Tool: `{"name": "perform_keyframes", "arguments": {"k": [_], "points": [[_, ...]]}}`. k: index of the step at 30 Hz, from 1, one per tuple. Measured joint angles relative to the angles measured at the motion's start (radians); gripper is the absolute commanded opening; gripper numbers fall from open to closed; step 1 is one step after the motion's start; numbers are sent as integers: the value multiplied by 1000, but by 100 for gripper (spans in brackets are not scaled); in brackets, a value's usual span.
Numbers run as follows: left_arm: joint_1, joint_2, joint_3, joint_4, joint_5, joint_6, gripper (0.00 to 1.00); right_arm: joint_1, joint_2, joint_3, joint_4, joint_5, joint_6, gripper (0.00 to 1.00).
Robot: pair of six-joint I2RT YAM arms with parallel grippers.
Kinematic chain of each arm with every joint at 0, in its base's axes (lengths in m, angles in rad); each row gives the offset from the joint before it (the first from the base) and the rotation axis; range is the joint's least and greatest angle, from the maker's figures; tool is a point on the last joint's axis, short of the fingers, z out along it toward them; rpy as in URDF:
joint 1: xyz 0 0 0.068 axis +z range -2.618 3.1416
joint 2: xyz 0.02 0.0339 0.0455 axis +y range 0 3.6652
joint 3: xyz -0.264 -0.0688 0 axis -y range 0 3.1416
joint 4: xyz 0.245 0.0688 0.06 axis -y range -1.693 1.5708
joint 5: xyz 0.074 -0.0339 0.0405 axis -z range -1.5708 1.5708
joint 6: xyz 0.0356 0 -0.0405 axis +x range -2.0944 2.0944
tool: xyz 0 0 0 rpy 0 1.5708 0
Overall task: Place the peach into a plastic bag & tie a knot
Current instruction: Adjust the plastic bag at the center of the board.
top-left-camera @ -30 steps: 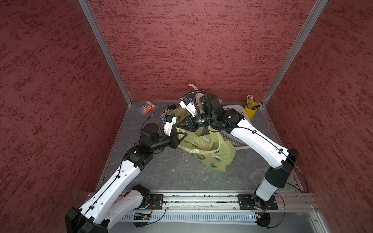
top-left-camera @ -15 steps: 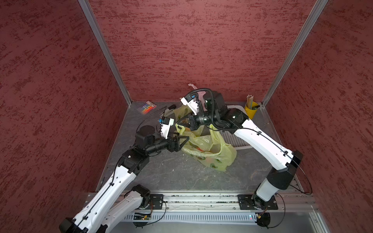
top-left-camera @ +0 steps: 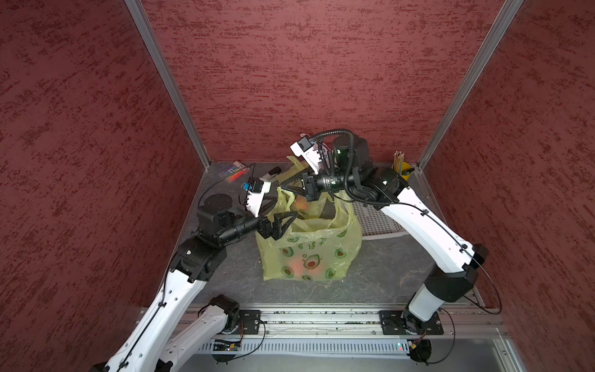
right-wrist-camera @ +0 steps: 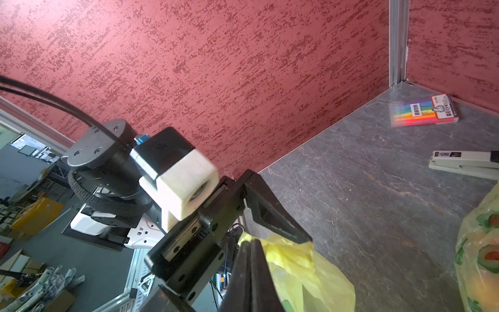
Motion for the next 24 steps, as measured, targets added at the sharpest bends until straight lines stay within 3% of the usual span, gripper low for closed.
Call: {"name": "perform_keyframes", "arguments": {"k": [3, 7, 9, 15, 24], "points": [[35, 42, -11, 37, 59, -14, 87, 0, 7, 0, -6, 0, 0, 0], [53, 65, -42, 97, 150, -52, 59, 0, 8, 0, -6, 0, 0, 0], [54, 69, -67, 132, 200, -79, 52, 0, 8, 0, -6, 1, 0, 0], [54, 70, -136, 198, 288, -132, 39, 0, 8, 0, -6, 16, 3, 0], [59, 40, -187, 255, 315, -190, 17, -4, 8, 0, -5, 83, 30, 0]]}}
